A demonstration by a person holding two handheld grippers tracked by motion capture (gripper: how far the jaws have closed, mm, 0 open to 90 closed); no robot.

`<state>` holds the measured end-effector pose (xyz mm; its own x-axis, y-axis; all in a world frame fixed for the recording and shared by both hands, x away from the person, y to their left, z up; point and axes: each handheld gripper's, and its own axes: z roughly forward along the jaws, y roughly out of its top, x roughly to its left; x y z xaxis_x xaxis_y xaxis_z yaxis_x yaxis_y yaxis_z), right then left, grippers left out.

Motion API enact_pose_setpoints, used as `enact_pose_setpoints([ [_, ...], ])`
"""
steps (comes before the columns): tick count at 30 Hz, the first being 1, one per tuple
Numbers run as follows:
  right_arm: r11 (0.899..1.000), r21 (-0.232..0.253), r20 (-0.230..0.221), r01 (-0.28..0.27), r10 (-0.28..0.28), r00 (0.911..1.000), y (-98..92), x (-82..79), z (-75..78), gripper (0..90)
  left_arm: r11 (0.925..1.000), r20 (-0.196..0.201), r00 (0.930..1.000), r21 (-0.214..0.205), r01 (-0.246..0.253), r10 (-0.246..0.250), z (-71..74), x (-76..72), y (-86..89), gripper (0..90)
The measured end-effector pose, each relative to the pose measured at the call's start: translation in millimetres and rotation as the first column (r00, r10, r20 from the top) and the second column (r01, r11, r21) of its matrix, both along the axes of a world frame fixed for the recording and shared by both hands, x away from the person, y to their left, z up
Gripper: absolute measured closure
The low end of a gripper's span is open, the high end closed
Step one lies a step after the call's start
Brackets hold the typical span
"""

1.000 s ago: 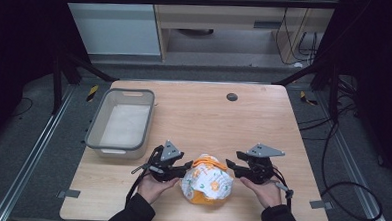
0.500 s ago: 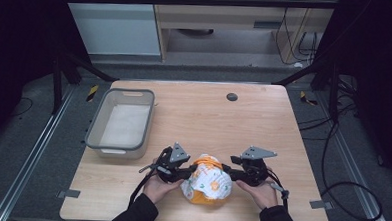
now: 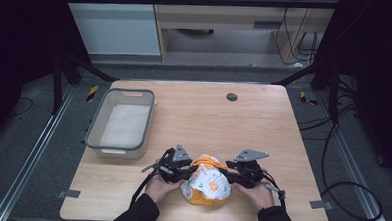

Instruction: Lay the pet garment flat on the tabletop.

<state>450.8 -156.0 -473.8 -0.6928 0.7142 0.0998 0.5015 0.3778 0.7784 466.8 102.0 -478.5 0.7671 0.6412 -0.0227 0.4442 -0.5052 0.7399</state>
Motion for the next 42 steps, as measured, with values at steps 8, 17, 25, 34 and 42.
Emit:
enact_pose_setpoints([
  [8, 1.0, -0.002, -0.01, -0.011, 0.011, 0.9999, 3.1, 4.6, -4.9, 66.6, 0.9999, -0.026, 0.9996, -0.011, 0.008, -0.009, 0.6, 0.4, 0.5, 77.1],
  [17, 1.0, 0.0, -0.004, 0.008, -0.008, 1.0, 2.6, 7.2, -2.8, 83.7, 0.9991, -0.033, 0.9994, -0.041, 0.007, -0.008, 6.2, -1.3, 2.4, 80.9],
  [25, 0.999, 0.037, 0.035, 0.028, -0.03, 0.9989, -3.9, 1.5, 10.9, 85.7, 0.998, -0.007, 0.9999, -0.062, 0.011, -0.012, 20.3, -7.9, 4.4, 81.4],
  [34, 0.997, 0.079, 0.091, 0.023, -0.03, 0.9954, -11.9, -5.2, 28.1, 86.5, 0.9947, 0.023, 0.9996, -0.102, 0.016, -0.013, 38.7, -16.4, 8.8, 81.9],
  [42, 0.995, 0.098, 0.128, 0.02, -0.032, 0.9912, -13.0, -9.8, 40.6, 86.8, 0.9929, 0.047, 0.9989, -0.119, -0.003, 0.009, 49.8, -21.8, 9.0, 81.9],
])
